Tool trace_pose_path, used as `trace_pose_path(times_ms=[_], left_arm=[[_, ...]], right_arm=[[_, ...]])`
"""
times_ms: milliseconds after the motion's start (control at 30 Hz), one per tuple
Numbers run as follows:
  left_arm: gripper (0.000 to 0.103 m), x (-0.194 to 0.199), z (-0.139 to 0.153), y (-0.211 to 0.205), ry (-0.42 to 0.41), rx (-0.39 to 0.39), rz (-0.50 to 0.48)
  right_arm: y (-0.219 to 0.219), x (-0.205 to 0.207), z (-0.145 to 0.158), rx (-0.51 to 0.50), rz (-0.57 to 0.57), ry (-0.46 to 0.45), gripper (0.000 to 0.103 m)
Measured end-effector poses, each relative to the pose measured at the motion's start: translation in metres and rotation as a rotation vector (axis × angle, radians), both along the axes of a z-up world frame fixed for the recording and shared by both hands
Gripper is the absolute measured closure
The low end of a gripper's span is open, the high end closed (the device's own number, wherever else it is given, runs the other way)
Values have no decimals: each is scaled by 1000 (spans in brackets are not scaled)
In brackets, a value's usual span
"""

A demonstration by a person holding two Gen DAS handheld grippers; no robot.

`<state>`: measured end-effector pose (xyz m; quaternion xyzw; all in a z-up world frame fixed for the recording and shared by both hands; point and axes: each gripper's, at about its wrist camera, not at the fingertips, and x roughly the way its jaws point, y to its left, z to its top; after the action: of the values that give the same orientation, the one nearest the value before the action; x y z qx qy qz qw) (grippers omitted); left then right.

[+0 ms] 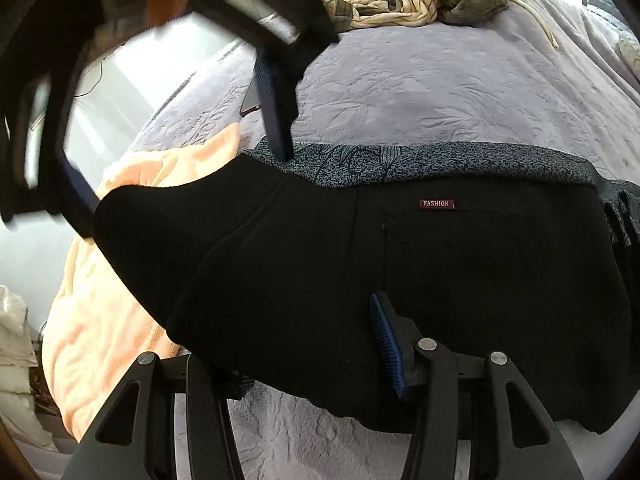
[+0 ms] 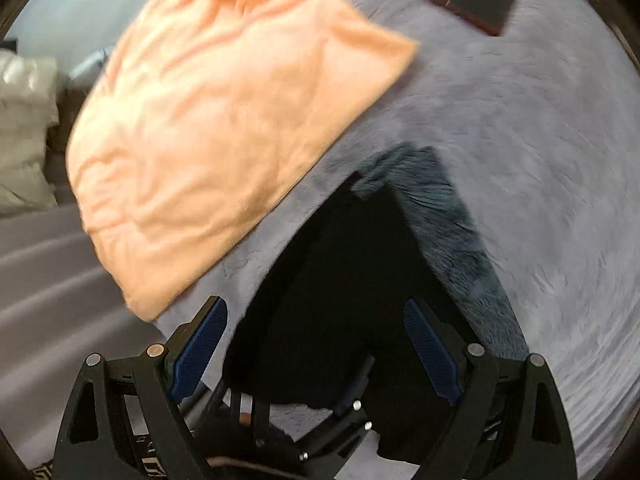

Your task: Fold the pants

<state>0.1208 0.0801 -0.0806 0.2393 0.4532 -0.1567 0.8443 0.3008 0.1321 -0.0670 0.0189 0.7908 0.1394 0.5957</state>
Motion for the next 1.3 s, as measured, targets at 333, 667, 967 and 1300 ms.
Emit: trace_pose_path(times_ms=[333, 667, 967, 1300], left_arm=[[52, -10, 12, -18, -39, 50, -59], [52, -60, 94, -67, -183, -45, -198], [52, -154, 137, -154, -217, -111, -453], [52, -249, 81, -245, -166, -11, -686]], right_arm=[[-14, -11, -30, 2, -53, 107, 84], [-126, -81, 62, 307, -342, -147, 86], [-282, -210, 121, 514, -641, -385, 86], [-410, -374, 65, 584, -946, -483, 86]])
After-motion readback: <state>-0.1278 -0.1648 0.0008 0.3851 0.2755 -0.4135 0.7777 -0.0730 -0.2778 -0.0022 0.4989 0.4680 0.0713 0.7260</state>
